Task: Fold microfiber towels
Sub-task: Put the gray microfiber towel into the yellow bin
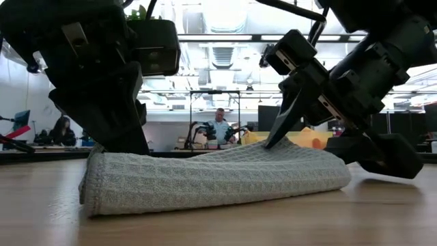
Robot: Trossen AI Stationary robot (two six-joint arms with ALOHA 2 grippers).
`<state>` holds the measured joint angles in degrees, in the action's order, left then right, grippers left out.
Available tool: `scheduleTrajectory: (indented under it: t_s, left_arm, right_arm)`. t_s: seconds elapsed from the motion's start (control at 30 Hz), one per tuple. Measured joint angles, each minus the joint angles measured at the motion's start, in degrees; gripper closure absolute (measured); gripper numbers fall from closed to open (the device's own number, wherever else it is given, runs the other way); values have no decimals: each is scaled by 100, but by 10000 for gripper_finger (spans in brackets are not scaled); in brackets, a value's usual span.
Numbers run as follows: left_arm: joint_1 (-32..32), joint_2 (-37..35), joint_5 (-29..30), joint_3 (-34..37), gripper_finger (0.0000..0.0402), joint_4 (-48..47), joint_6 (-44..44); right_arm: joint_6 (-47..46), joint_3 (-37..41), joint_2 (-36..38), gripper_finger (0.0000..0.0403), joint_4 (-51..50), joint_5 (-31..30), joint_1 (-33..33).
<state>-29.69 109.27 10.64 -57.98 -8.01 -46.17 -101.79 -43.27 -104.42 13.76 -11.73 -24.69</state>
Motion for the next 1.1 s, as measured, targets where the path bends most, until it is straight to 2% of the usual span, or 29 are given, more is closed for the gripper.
scheduleTrajectory:
  t_s: [0.13, 0.23, 0.37, 0.53, 0.57, 0.63, 0.8, 1.1]
  left_arm:
    - [0, 2, 19, 0, 265, 4, 0]
    - [4, 2, 65, 2, 265, 7, 1]
    - [4, 2, 104, -2, 265, 9, 2]
    - [7, -192, 174, -15, 265, 13, 187]
    - [9, -246, 187, -15, 265, 13, 271]
    - [29, -425, 249, 1, 265, -18, 522]
    - [99, -1101, 944, 37, 262, -89, 1044]
    - [429, -1981, 1150, 28, 197, 6, 1398]
  right_arm:
    - [377, -44, -161, 190, -14, 223, 5]
    - [715, -80, -265, 216, 78, 257, 3]
    - [1078, -94, -299, 276, 151, 421, 66]
    - [1905, -144, -301, 374, 158, 716, 131]
    - [2067, -163, -293, 381, 150, 724, 129]
    - [2273, -201, -277, 385, 124, 724, 122]
    - [3110, -352, -169, 388, -204, 554, 122]
    - [5127, -1417, 110, 390, -2276, -55, 134]
